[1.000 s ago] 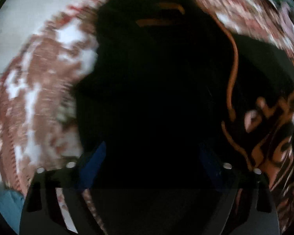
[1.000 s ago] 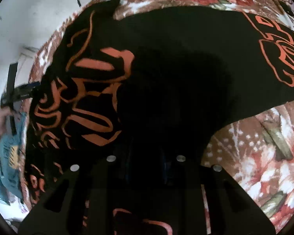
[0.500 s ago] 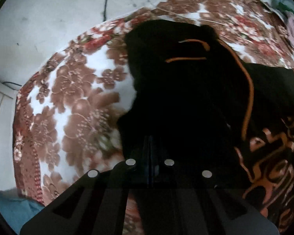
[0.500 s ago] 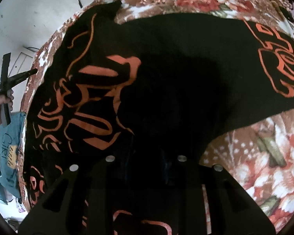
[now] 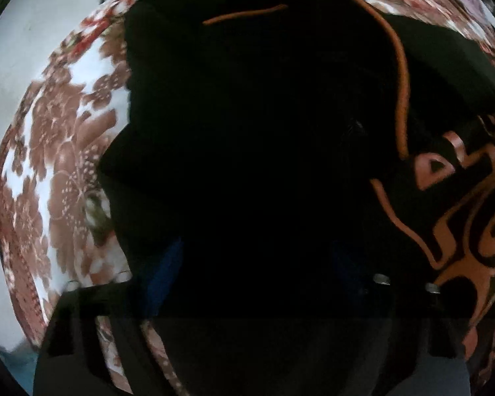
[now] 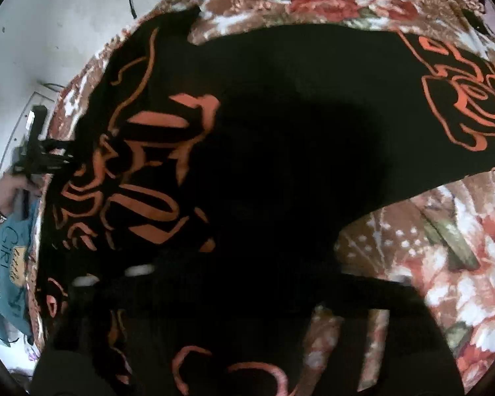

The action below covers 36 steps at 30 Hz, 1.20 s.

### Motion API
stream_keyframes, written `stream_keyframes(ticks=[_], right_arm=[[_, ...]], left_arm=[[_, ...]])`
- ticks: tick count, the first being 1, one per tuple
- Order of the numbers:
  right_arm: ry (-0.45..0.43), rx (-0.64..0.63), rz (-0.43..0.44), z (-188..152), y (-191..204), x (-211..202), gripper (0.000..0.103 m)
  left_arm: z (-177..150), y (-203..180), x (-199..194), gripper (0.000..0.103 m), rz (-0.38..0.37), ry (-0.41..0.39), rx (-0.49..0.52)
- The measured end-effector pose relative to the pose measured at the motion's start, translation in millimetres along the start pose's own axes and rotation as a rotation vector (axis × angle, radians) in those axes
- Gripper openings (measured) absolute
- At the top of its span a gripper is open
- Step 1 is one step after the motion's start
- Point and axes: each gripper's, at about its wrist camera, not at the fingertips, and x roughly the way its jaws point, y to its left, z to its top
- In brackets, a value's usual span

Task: Fold large clothes

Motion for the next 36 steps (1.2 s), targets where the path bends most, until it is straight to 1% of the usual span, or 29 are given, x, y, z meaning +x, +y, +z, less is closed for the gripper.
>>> stream_keyframes(ticks=[1, 3, 5, 7, 9, 11, 13, 16, 17, 19, 20, 21, 22, 23, 24, 25, 26, 27, 29, 31, 34, 36], right_arm=[[-0.018, -0.007, -0.007, 0, 6, -8, 0.098], [-0.045, -0.026, -0.056, 0, 17, -22, 0.098], [-0.064, -0.026, -0.067, -1, 27, -40, 0.098], [-0.086, 0.000, -0.076, -2, 32, -55, 0.098], [-0.105, 0.037, -0.089, -3, 36, -71, 0.098], [-0.113, 0.069, -0.132, -5, 39, -84, 0.098], [-0.104, 0.115, -0.184, -7, 34, -95, 0.098], [-0.106, 0.218, -0.220, -8, 11, -116, 0.098], [-0.110, 0.241, -0.227, -7, 3, -121, 0.098], [-0.134, 0.307, -0.248, -4, -32, -138, 0.098], [-0.139, 0.330, -0.260, -2, -47, -142, 0.098], [-0.145, 0.364, -0.289, 2, -72, -149, 0.098], [-0.149, 0.399, -0.353, 7, -101, -156, 0.098], [-0.142, 0.438, -0.442, 13, -131, -161, 0.098], [-0.136, 0.464, -0.509, 17, -153, -164, 0.098], [-0.145, 0.495, -0.561, 23, -183, -168, 0.098], [-0.155, 0.511, -0.568, 28, -203, -169, 0.098], [-0.165, 0.532, -0.563, 37, -231, -169, 0.098], [-0.176, 0.580, -0.541, 55, -281, -164, 0.098], [-0.190, 0.629, -0.502, 67, -317, -160, 0.098], [-0.172, 0.668, -0.504, 83, -354, -149, 0.097], [-0.156, 0.673, -0.498, 91, -372, -139, 0.097]], left_arm=[[-1, 2, -4, 0.097, 0.005, -0.015, -0.019], [-5, 8, -21, 0.098, -0.013, -0.074, -0.058], [-11, 13, -39, 0.098, 0.008, -0.122, -0.091], [-21, 11, -64, 0.098, 0.046, -0.178, -0.095], [-31, 8, -84, 0.098, 0.054, -0.213, -0.088], [-45, 2, -107, 0.098, 0.053, -0.255, -0.098], [-55, -12, -122, 0.098, 0.033, -0.274, -0.103], [-63, -45, -136, 0.098, -0.036, -0.277, -0.111], [-63, -61, -138, 0.098, -0.072, -0.275, -0.114], [-60, -98, -138, 0.098, -0.125, -0.263, -0.115], [-59, -110, -138, 0.098, -0.144, -0.264, -0.117], [-53, -128, -140, 0.098, -0.163, -0.274, -0.122], [-48, -143, -140, 0.098, -0.167, -0.280, -0.126], [-44, -156, -140, 0.098, -0.170, -0.282, -0.130], [-38, -167, -140, 0.098, -0.173, -0.286, -0.136], [-32, -178, -142, 0.098, -0.173, -0.292, -0.143], [-24, -192, -143, 0.098, -0.169, -0.301, -0.153], [-17, -205, -144, 0.098, -0.166, -0.309, -0.164], [-2, -226, -144, 0.098, -0.165, -0.309, -0.178], [8, -243, -144, 0.098, -0.152, -0.308, -0.194], [23, -267, -138, 0.098, -0.142, -0.298, -0.225], [31, -277, -131, 0.098, -0.171, -0.272, -0.216]])
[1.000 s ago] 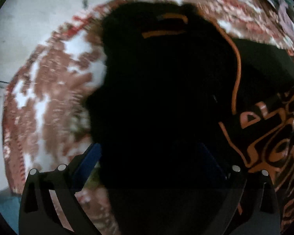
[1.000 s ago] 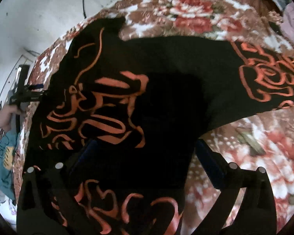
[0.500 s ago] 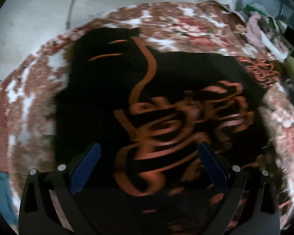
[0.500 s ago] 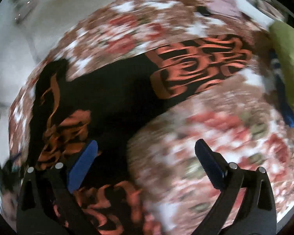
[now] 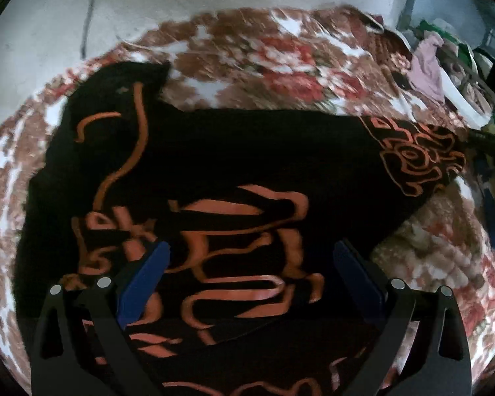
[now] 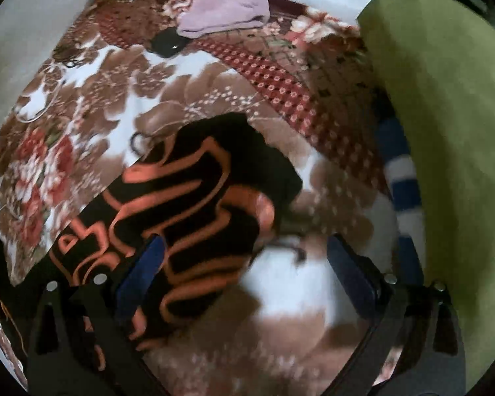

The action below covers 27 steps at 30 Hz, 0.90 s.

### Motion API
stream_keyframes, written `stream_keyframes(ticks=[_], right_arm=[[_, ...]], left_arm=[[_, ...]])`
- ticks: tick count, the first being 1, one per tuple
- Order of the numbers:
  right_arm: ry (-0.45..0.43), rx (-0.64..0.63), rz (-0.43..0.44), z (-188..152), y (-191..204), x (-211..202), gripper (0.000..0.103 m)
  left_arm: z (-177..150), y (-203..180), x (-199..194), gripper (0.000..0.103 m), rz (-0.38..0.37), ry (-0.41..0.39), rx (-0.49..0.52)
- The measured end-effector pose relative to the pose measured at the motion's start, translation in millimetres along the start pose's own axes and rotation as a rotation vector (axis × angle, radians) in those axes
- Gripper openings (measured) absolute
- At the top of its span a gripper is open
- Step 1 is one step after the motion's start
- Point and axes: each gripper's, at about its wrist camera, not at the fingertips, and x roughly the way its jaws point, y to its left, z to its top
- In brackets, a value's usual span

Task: Fold large clothes

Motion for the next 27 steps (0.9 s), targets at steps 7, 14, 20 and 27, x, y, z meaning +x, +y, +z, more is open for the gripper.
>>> stream_keyframes(ticks=[7, 14, 20, 27], right_arm=[[0.094, 0.053, 0.041, 7, -9, 42, 0.048], [0.010, -0.021, 0.183, 7, -2, 15, 0.012], [-0.067, -0.069, 0.340, 7, 13, -48, 0.011], [-0.100, -0.153, 0.590, -14, 84, -140, 0.011]], left_arm=[[7, 1, 17, 0.098, 0.098, -0.007, -0.006], [-2, 34, 29, 0.098, 0.104, 0.029, -0.179], [-12, 30, 27, 0.098, 0.143, 0.026, -0.127], [-19, 34, 33, 0.098, 0.284, 0.010, -0.108]])
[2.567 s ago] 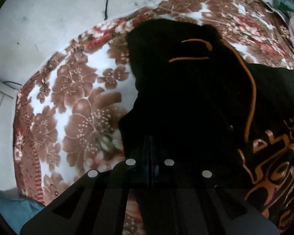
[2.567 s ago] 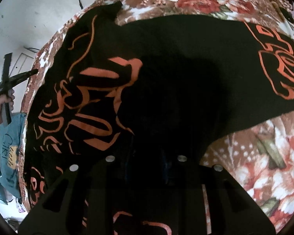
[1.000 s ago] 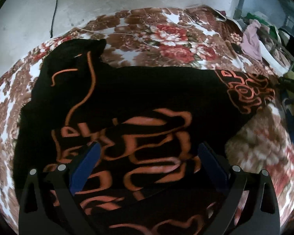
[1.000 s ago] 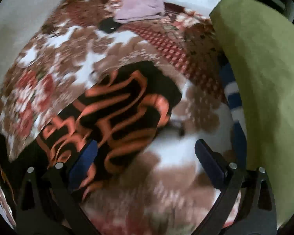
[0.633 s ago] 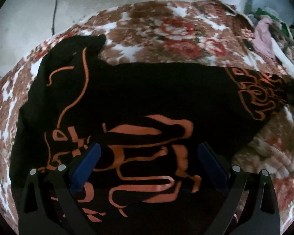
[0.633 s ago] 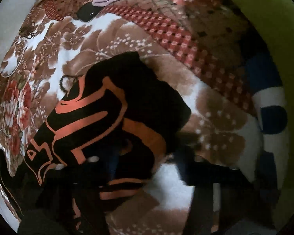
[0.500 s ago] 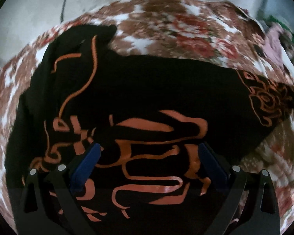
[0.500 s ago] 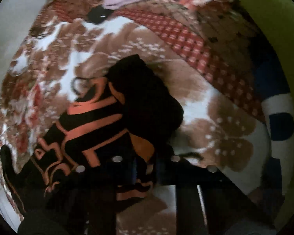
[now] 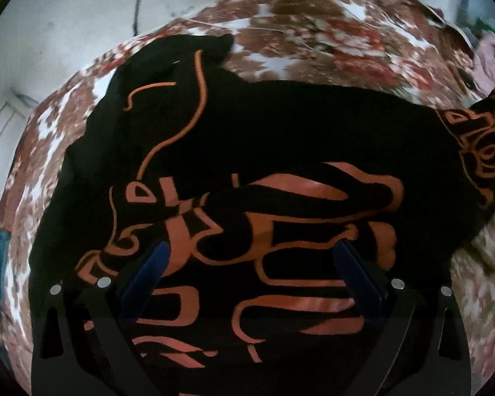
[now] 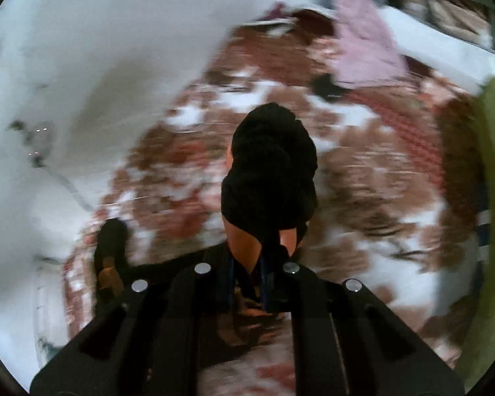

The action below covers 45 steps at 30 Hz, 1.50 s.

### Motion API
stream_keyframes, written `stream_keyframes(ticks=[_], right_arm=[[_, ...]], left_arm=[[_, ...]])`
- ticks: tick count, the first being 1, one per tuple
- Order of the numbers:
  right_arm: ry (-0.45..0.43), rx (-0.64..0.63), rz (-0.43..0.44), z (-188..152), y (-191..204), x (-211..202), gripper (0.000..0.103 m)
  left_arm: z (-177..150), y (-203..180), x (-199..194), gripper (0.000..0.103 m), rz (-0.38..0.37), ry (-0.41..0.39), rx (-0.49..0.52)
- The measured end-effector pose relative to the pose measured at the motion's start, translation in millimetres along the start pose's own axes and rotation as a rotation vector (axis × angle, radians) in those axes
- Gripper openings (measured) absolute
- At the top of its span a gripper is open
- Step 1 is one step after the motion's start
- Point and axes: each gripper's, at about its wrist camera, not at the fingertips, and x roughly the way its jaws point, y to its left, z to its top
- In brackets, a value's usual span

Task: Fold large clothes

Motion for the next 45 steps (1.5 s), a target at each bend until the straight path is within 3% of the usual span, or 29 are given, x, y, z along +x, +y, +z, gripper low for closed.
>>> stream_keyframes(ticks=[2, 5, 11, 16, 21, 24, 27, 30, 34, 37, 42, 45], right_arm=[[0.012, -0.013, 0.080, -6, 36, -6, 0.011], [0.030, -0.050, 0.196, -20, 94, -18, 0.011], [0.097, -0.100, 0.425, -59, 208, -24, 0.011], [0.172, -0.136, 0.544, -97, 278, -9, 0.011], [0.286, -0.202, 0.598, -144, 350, 24, 0.011], [0.349, -0.258, 0.584, -173, 380, 49, 0.011], [0.410, -0.291, 0.568, -203, 397, 77, 0.012], [0.485, -0.293, 0.553, -235, 401, 109, 0.012], [0.516, -0.325, 0.510, -283, 411, 141, 0.012], [0.540, -0.385, 0.459, -321, 414, 165, 0.012], [0.519, -0.576, 0.346, -392, 413, 198, 0.012], [0.506, -0.666, 0.278, -426, 405, 212, 0.022]], left_arm=[[-3, -3, 14, 0.098, 0.017, 0.018, 0.022], [-11, -1, 42, 0.098, -0.024, 0.084, -0.025], [-23, 2, 53, 0.099, -0.056, 0.028, -0.065], [-26, 2, 54, 0.099, -0.073, 0.011, -0.063], [-20, 4, 55, 0.099, -0.106, 0.040, -0.055], [-20, 30, 37, 0.098, -0.179, 0.026, -0.102], [-45, 81, 13, 0.098, -0.247, 0.042, -0.300], [-79, 126, -18, 0.098, -0.211, 0.009, -0.372], [-124, 189, -61, 0.098, -0.182, -0.001, -0.462], [-147, 221, -83, 0.098, -0.159, 0.001, -0.462], [-167, 258, -101, 0.098, -0.064, -0.033, -0.367], [-177, 278, -101, 0.098, -0.017, -0.031, -0.341]])
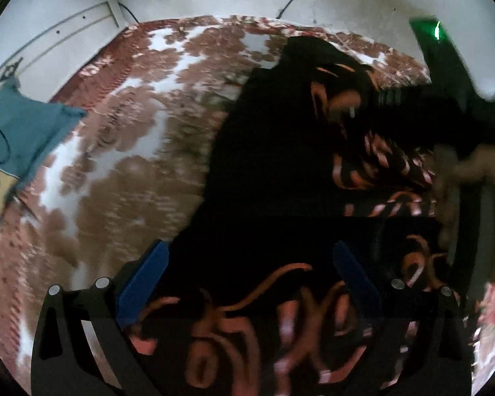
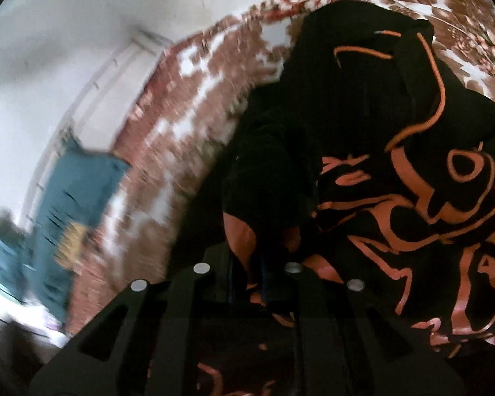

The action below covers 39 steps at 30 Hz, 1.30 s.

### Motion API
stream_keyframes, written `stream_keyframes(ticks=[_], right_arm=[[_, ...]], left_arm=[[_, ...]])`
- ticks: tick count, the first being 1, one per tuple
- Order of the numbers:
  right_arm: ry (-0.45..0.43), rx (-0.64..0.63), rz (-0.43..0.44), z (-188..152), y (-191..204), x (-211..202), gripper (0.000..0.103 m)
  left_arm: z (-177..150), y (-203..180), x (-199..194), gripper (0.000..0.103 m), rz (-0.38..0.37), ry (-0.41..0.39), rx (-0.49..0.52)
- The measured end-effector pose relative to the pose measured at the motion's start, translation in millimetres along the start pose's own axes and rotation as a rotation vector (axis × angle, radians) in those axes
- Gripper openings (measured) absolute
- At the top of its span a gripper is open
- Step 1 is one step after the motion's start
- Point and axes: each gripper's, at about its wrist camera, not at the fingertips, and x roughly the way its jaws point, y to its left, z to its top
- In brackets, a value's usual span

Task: Fold large clothes

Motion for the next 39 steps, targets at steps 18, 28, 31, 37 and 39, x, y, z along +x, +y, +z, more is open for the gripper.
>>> stream_keyframes(ticks=[18, 28, 31, 37, 39], right_arm=[[-0.132, -0.127, -0.544, 8, -48, -124, 0.098], [0.036, -0.017, -0.770, 10, -203, -82, 0.098], [0.068, -0.098, -0.811, -6, -227, -76, 0.098], [0.063, -0.064, -0.702, -11, -238, -94, 0.098], [0.032, -0.050, -0.689, 1, -230, -110, 0.098]], left_arm=[[130, -57, 2, 0.098, -0.193, -0.116, 0.098], [124, -130, 144, 0.098, -0.132, 0.136, 0.348], [109, -105, 166, 0.099, -0.093, 0.161, 0.443], [118, -91, 152, 0.098, -0.172, 0.205, 0.480], [131, -88, 137, 0.098, -0.214, 0.192, 0.464]])
